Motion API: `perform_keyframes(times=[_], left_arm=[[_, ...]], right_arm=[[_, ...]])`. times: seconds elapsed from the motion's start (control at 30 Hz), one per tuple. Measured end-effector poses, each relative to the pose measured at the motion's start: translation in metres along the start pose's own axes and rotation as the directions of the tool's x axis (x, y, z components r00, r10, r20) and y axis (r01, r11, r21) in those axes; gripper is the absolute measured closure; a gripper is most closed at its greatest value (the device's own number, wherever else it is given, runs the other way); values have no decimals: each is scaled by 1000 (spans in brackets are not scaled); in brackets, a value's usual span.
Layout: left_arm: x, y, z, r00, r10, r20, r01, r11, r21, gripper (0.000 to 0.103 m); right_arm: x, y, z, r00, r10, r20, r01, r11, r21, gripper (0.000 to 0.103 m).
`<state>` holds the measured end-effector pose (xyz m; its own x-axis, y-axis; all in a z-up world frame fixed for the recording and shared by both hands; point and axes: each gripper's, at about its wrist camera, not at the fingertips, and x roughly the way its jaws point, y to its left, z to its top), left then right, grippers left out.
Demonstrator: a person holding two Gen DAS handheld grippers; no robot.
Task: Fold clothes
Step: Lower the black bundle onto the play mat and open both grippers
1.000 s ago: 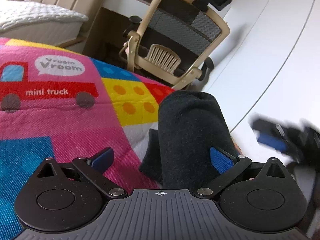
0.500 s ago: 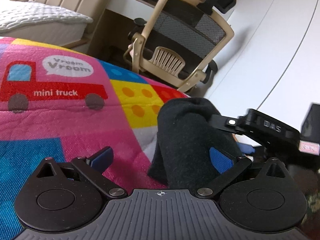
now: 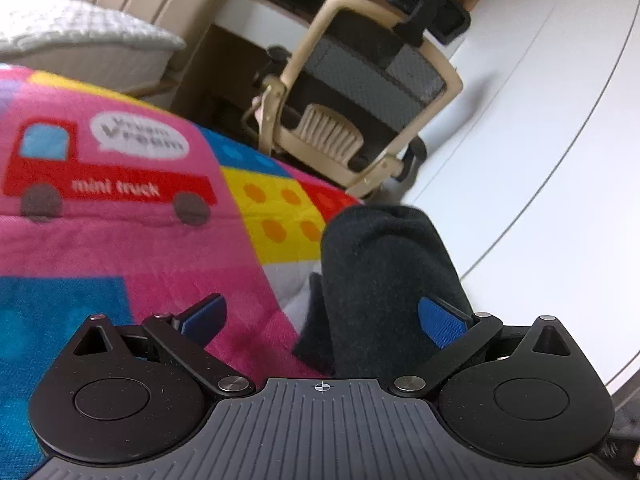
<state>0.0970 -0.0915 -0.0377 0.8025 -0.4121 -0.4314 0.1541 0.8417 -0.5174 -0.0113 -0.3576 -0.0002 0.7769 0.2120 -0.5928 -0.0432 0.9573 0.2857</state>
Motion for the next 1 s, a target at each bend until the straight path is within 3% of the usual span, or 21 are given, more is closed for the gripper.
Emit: perform_keyframes(times=[0.23, 0.4, 0.5, 0.63, 0.77, 0.9, 1.0], left_arm=[[-70, -34, -21, 988, 105, 111, -119, 985, 125, 0], [-128, -83, -80, 944, 144, 298, -240, 918, 316, 0], [-143, -98, -104, 946, 131, 296, -240, 897, 371, 0], [-156, -108, -121, 955, 143, 259, -234, 902, 363, 0], [-166, -115, -136, 940, 144, 310, -265, 881, 392, 0], [-159, -119, -140, 938, 173, 302, -295, 855, 426, 0], [-158, -119, -141, 938, 170, 301, -294, 850, 438, 0]], right_arm=[[-28, 1, -28, 999, 35, 25, -35, 999, -14, 0], [-63, 10, -53, 977, -38, 211, 53, 996, -67, 0], [-82, 11, -65, 962, -57, 269, 80, 994, -73, 0], [-110, 8, -85, 943, -10, 333, 31, 998, -56, 0], [-116, 8, -102, 922, -38, 386, 72, 995, -74, 0], [-106, 6, -108, 937, -25, 348, 64, 993, -100, 0], [-105, 11, -109, 937, -34, 348, 81, 989, -123, 0]])
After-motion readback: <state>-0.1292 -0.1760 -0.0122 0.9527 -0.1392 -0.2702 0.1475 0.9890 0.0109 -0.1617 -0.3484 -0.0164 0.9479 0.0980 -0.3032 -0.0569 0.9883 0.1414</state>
